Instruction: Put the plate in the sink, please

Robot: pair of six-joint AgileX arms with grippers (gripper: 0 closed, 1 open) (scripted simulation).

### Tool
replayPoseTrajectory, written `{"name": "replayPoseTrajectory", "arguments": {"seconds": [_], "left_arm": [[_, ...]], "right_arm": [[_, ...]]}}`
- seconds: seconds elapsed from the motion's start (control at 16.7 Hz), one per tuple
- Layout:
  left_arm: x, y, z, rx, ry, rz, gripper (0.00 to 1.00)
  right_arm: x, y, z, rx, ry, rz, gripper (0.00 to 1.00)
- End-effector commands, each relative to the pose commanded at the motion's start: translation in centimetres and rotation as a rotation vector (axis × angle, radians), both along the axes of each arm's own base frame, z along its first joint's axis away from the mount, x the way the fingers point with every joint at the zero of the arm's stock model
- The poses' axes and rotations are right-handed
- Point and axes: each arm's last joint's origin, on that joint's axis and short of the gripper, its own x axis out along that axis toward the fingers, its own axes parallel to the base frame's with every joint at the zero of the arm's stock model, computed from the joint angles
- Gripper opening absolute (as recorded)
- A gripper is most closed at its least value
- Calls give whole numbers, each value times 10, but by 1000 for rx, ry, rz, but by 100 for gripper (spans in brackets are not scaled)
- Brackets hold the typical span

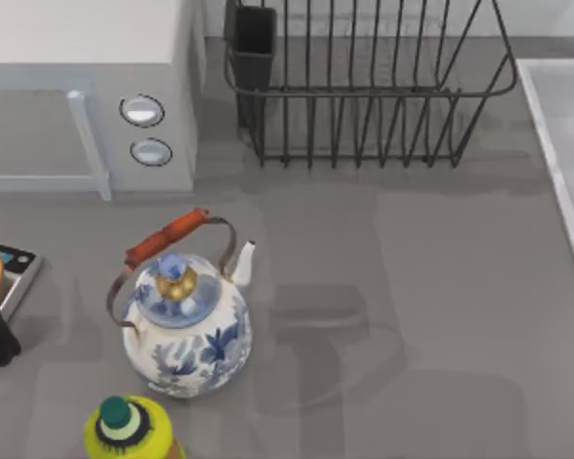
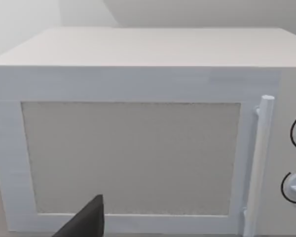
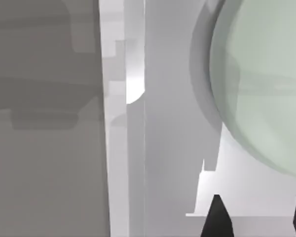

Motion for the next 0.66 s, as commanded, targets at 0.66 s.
{"name": "replayPoseTrajectory", "arguments": {"seconds": [0.66], "left_arm": [[0,0,0,0,0,0,100]], "right_arm": [[0,0,0,0,0,0,100]]}}
